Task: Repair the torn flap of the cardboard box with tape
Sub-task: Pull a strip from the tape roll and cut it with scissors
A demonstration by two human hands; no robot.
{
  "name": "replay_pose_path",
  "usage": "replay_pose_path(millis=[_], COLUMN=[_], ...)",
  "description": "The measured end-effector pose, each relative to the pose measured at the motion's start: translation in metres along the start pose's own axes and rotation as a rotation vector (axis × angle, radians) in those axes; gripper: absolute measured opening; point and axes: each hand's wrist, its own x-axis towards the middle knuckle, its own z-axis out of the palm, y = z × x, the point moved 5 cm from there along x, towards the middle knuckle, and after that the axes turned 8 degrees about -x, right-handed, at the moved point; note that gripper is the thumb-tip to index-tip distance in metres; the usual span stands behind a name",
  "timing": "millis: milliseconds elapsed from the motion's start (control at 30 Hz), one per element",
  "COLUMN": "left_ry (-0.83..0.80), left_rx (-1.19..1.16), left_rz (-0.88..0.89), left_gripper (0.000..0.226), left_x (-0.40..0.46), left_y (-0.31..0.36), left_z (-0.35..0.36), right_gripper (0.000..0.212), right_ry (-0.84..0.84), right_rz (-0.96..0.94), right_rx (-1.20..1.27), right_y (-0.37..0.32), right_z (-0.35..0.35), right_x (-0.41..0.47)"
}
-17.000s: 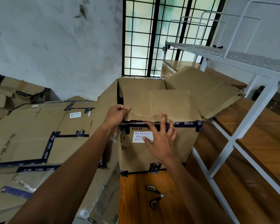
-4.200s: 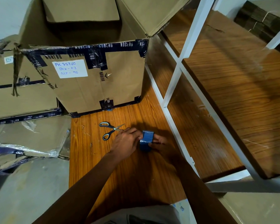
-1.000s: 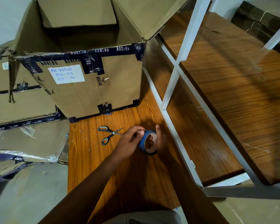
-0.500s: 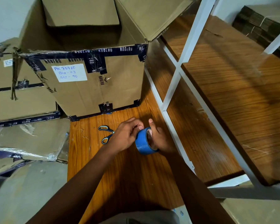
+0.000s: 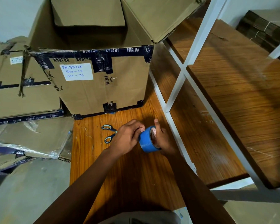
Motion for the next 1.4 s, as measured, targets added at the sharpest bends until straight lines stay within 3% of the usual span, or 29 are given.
replay_pose_path(millis=[633, 967, 1167, 1400], left_ry=[0.097, 0.058, 0.087, 0.137], left_rx=[0.045, -0.019, 0.034, 0.108], left_rz=[0.008, -0.014, 0.007, 0.020], left_gripper=[0.023, 0.011, 0.009, 0.017], left_x=[-0.021, -0.004, -0.005, -0.009], left_y=[0.001, 0.001, 0.002, 0.002], left_z=[0.005, -0.011, -0.013, -0.008], right_gripper=[0.076, 0.050, 0.072, 0.074], right_ry=[0.093, 0.004, 0.036, 0.089], right_rz=[0.062, 0.005, 0.032, 0.080], right_rx=[0.151, 0.087, 0.120, 0.175], right_y=[-0.002, -0.019, -0.024, -0.026], right_z=[0.001, 0.001, 0.002, 0.000], right_x=[-0.005, -0.012, -0.013, -0.015])
